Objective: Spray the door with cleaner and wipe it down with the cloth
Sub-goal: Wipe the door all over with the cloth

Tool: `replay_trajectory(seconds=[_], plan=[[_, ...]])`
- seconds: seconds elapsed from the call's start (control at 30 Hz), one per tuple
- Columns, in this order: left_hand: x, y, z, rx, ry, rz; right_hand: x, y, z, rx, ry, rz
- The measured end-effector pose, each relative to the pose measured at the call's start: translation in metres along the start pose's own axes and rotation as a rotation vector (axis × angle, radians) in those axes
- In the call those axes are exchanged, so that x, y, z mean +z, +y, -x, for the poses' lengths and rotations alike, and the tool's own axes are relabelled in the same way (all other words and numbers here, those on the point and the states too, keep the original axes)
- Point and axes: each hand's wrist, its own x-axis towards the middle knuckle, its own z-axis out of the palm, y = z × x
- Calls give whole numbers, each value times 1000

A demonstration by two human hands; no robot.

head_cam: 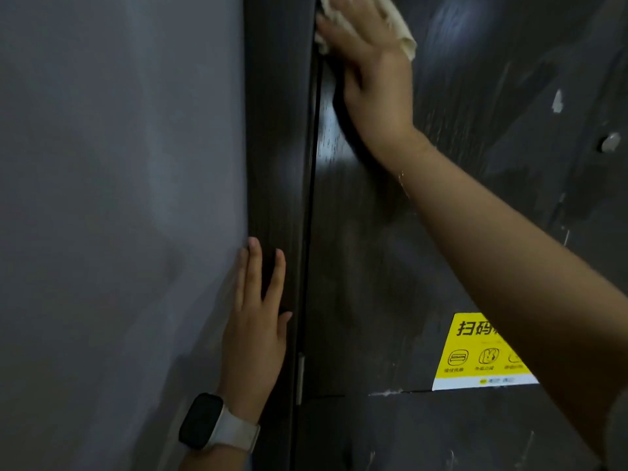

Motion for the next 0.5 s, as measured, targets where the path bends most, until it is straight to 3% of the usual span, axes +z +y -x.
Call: replay_trajectory(seconds=[0.17,0.4,0.5], plan=[[3,3,3,-16,9,29,13,-19,48,37,49,-11],[16,2,17,-63,124,115,21,-57,253,-6,-231,-128],[27,-4,32,-64,99,93,22,-68,327,-17,-376,-197]])
